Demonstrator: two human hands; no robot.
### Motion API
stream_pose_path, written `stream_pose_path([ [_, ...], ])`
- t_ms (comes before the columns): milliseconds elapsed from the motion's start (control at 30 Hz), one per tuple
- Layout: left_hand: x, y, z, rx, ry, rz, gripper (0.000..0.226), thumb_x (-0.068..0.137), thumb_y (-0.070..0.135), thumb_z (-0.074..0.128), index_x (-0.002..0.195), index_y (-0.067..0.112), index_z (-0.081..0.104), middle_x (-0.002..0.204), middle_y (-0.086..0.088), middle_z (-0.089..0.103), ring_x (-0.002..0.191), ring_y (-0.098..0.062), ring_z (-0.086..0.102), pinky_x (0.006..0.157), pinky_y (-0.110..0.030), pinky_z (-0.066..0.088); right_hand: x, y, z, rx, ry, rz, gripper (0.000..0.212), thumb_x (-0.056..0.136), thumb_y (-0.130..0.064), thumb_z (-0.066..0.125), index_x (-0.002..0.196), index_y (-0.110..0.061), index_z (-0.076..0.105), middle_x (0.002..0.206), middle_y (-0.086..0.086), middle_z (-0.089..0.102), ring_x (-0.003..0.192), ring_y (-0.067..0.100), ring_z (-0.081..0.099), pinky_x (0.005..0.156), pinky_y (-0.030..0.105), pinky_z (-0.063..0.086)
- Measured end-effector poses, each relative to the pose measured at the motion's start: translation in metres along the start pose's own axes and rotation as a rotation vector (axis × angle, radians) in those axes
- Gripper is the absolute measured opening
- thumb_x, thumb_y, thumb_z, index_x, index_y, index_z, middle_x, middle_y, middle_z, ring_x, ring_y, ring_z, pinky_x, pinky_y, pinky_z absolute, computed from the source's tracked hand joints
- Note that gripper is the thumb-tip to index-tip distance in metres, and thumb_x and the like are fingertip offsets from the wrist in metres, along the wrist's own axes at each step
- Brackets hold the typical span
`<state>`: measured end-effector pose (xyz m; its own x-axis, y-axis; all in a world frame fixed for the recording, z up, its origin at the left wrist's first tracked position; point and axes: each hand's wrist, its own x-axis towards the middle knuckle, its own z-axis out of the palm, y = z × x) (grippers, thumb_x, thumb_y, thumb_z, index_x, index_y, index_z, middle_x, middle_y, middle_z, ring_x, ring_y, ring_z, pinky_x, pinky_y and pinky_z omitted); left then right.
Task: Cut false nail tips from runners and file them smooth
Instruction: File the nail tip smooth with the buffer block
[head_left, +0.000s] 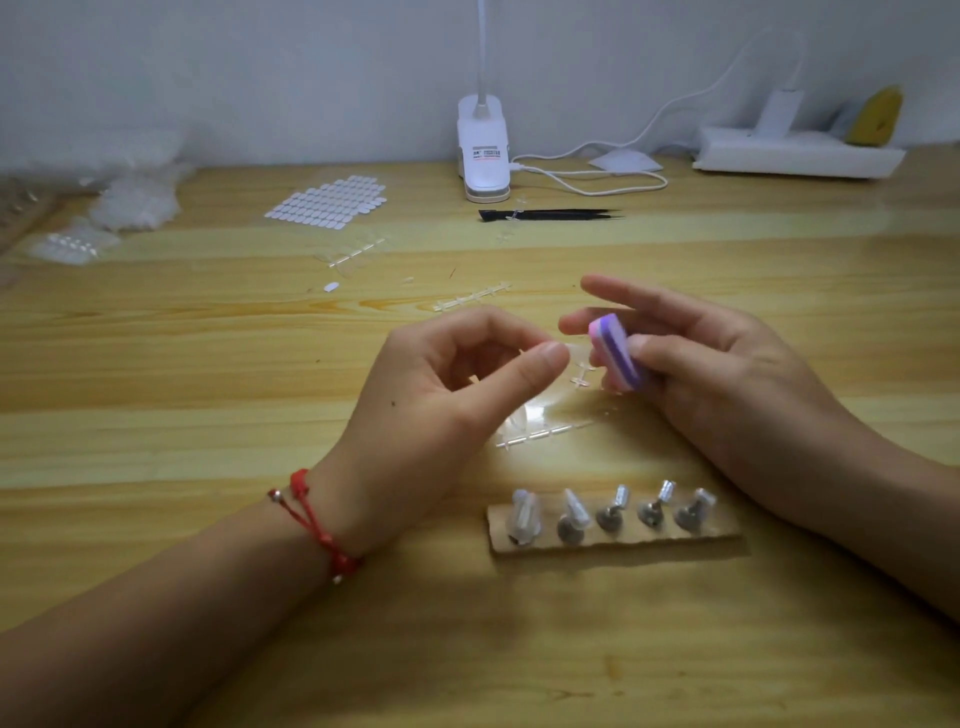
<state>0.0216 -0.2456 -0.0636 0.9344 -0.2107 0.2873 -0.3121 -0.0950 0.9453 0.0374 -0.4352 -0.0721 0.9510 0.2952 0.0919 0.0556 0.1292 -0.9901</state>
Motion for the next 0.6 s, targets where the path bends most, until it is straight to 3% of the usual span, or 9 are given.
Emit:
stream_pose_path([
  [100, 0.0017, -0.0001, 0.0012, -0.066, 0.004, -0.048, 0.013, 0.072, 0.027, 0.066, 0.073, 0.014, 0.067, 0.053, 0.014, 0.053, 0.049, 0.001, 0.043, 0.051, -0.010, 0.036, -0.0010, 0.0014, 0.0006, 0.017, 0.038, -0.004, 0.039, 0.075, -0.015, 0.066, 0.112, -0.025, 0.068, 0.109, 0.005, 0.073, 0.096, 0.019, 0.069, 0.089, 0.031, 0.056],
  [200, 0.0025, 0.0003, 0.0019, -0.072, -0.001, -0.065, 0.014, 0.071, 0.027, 0.066, 0.073, 0.014, 0.068, 0.051, 0.014, 0.053, 0.048, 0.001, 0.043, 0.050, -0.010, 0.036, -0.0013, 0.0001, 0.0020, 0.077, 0.078, 0.012, 0.050, 0.060, -0.020, 0.075, 0.110, -0.020, 0.070, 0.105, 0.007, 0.074, 0.092, 0.019, 0.071, 0.075, 0.026, 0.058],
  [433, 0.0028, -0.0013, 0.0017, -0.020, 0.023, -0.086, 0.009, 0.079, 0.022, 0.068, 0.076, 0.014, 0.070, 0.052, 0.010, 0.050, 0.049, -0.002, 0.040, 0.049, -0.013, 0.035, -0.0025, -0.0024, 0.0056, 0.135, 0.056, 0.026, 0.041, 0.054, -0.018, 0.078, 0.094, -0.019, 0.079, 0.088, 0.003, 0.076, 0.079, 0.014, 0.072, 0.068, 0.020, 0.057],
  [600, 0.0040, -0.0027, 0.0015, -0.022, 0.038, -0.097, 0.010, 0.079, 0.025, 0.068, 0.077, 0.015, 0.070, 0.054, 0.011, 0.051, 0.049, -0.002, 0.041, 0.050, -0.014, 0.036, -0.0018, -0.0053, 0.0029, 0.170, -0.011, 0.075, 0.032, 0.062, -0.023, 0.073, 0.093, -0.018, 0.079, 0.095, 0.005, 0.076, 0.089, 0.013, 0.072, 0.071, 0.021, 0.056],
])
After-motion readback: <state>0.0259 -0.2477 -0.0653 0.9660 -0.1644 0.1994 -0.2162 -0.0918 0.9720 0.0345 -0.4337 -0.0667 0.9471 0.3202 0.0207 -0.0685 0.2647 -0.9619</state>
